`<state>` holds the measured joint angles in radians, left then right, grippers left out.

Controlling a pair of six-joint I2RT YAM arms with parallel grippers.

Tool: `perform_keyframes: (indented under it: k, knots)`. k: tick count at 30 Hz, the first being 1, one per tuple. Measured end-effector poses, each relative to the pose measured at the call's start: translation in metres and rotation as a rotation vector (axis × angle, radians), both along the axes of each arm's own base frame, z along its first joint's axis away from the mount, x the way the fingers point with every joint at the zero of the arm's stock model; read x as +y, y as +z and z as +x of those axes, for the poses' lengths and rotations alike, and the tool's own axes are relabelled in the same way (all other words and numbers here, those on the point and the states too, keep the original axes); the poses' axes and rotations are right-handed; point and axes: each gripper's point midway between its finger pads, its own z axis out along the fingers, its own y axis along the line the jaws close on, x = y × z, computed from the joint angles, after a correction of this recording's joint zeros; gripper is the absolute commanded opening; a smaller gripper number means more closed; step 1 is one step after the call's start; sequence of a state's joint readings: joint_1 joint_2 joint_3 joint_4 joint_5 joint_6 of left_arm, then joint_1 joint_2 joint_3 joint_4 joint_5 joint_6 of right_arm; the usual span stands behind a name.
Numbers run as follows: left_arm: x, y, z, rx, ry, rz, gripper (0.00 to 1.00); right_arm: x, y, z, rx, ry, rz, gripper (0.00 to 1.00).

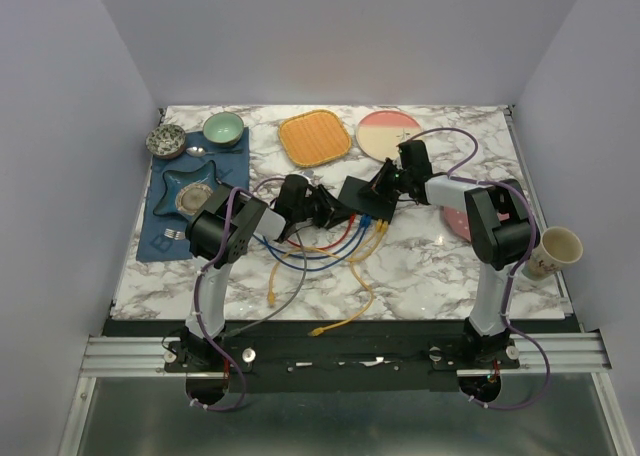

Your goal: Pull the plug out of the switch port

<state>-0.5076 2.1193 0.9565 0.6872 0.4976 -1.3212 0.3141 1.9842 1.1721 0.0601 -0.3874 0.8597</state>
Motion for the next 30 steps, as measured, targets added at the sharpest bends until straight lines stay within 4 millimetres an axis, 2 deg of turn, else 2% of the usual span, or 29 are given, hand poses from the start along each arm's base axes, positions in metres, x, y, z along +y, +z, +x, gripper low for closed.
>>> perform_keyframes:
  k: [9, 17, 30]
  knots:
    - [0.0012, -0.0010, -0.0015, -0.006, -0.006, 0.001, 0.41, 0.0001, -0.0008, 0.0002, 0.001, 0.000, 0.000, 0.01]
    - [0.0013, -0.0022, 0.0005, 0.030, 0.006, 0.014, 0.36, 0.0001, -0.0006, 0.0003, 0.001, 0.000, 0.000, 0.01]
    - [0.0097, -0.0022, 0.0049, 0.106, 0.116, 0.074, 0.43, 0.0004, -0.0007, 0.0004, 0.003, -0.002, 0.003, 0.01]
